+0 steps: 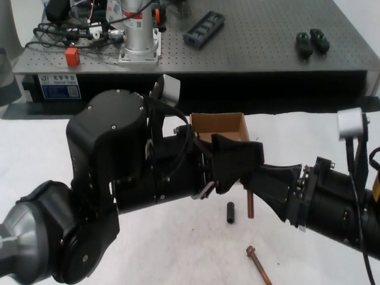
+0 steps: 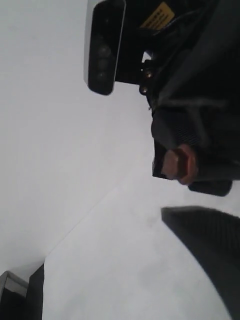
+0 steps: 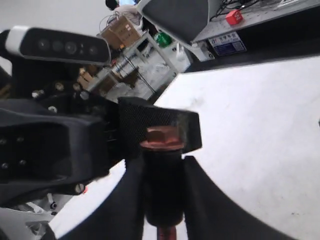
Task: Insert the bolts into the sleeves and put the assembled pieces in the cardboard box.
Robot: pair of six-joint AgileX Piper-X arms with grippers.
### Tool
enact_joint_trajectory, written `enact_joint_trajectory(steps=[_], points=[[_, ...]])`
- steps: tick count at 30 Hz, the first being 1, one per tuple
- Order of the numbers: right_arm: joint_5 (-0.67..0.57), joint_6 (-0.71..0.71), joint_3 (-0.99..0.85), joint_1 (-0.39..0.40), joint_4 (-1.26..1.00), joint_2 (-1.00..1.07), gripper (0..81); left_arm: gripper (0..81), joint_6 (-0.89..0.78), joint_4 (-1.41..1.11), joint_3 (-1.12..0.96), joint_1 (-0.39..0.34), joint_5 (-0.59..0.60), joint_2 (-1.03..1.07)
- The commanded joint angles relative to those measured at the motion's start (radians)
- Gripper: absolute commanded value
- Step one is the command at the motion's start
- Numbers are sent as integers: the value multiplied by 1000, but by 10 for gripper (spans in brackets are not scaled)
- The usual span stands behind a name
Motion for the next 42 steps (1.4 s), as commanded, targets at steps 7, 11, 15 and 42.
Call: enact_joint_trajectory(steps=[7, 11, 15, 42], points=[[201, -285, -189, -132, 309, 149, 21, 492, 109, 158, -4, 8, -113, -3], [246, -381, -430, -146, 407, 399, 21, 492, 183, 318, -4, 26, -182, -3], [320, -424, -685, -140, 515, 669, 21, 492, 241, 423, -4, 29, -245, -3], [299, -505, -951, -122, 1113, 726, 301, 492, 335, 556, -4, 42, -384, -3]])
